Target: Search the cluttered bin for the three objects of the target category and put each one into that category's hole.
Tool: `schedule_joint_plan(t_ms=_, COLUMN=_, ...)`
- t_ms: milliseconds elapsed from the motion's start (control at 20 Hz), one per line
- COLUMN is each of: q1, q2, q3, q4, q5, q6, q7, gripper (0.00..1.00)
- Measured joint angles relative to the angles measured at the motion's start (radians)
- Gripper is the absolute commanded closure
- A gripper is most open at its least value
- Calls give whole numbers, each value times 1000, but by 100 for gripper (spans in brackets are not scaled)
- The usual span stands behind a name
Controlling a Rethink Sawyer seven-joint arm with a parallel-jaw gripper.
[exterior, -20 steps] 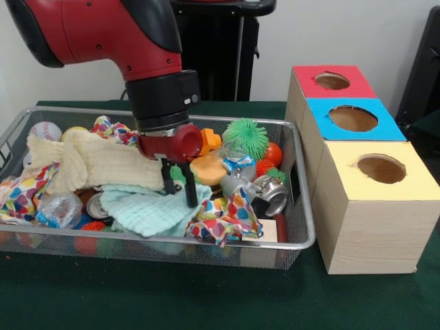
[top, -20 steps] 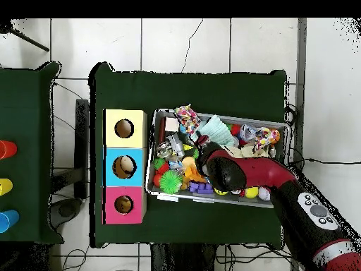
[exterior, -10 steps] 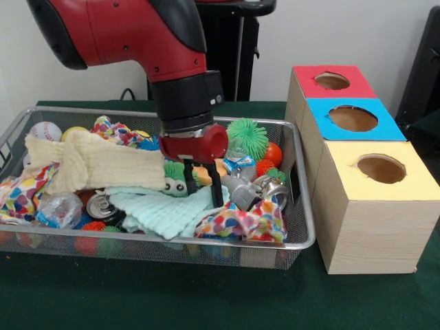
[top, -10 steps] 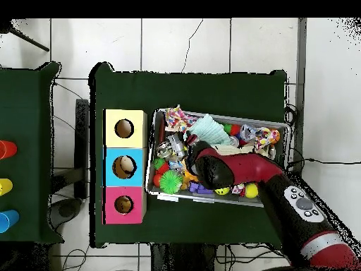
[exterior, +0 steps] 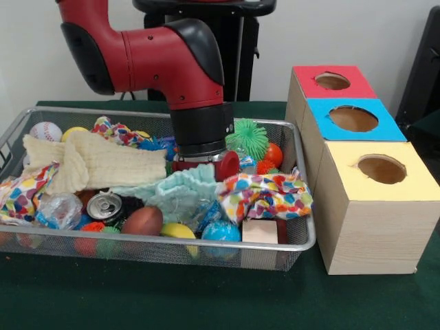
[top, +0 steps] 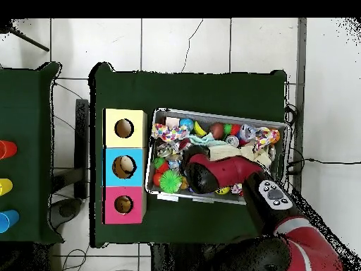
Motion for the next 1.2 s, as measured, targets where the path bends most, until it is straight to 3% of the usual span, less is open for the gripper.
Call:
schedule_joint_plan(t_ms=50, q1=13, q2=8, q3=-25, q4=-8, q5=0, q6=-58, q7=0, gripper=0)
schedule_joint_plan(t_ms=100, q1=40, q2=35, q3=-79, q4=-31, q5=0, q6=-155, q7=0, gripper=100)
schedule_joint_plan(t_ms=250, q1=50, q2=45, q3=-99, q4=-39, q5=0, q6=-180, q7=0, gripper=100)
schedule_joint_plan(t_ms=300, q1=76, q2=59, q3=-143, q4=-54, q5=3, q6=-231, q7=0, gripper=100)
schedule_joint_plan(t_ms=650, q1=209, q2=80, q3=-295, q4=-103, q5=63, q6=-287, q7=0, gripper=100)
schedule_joint_plan(t_ms=900, q1=271, q2=91, q3=-384, q4=-149, q5=96, q6=-253, q7=0, gripper=100)
schedule_joint_plan(t_ms=1200, q1=256, q2=68, q3=-404, q4=-163, q5=99, q6=-127, q7=0, gripper=100)
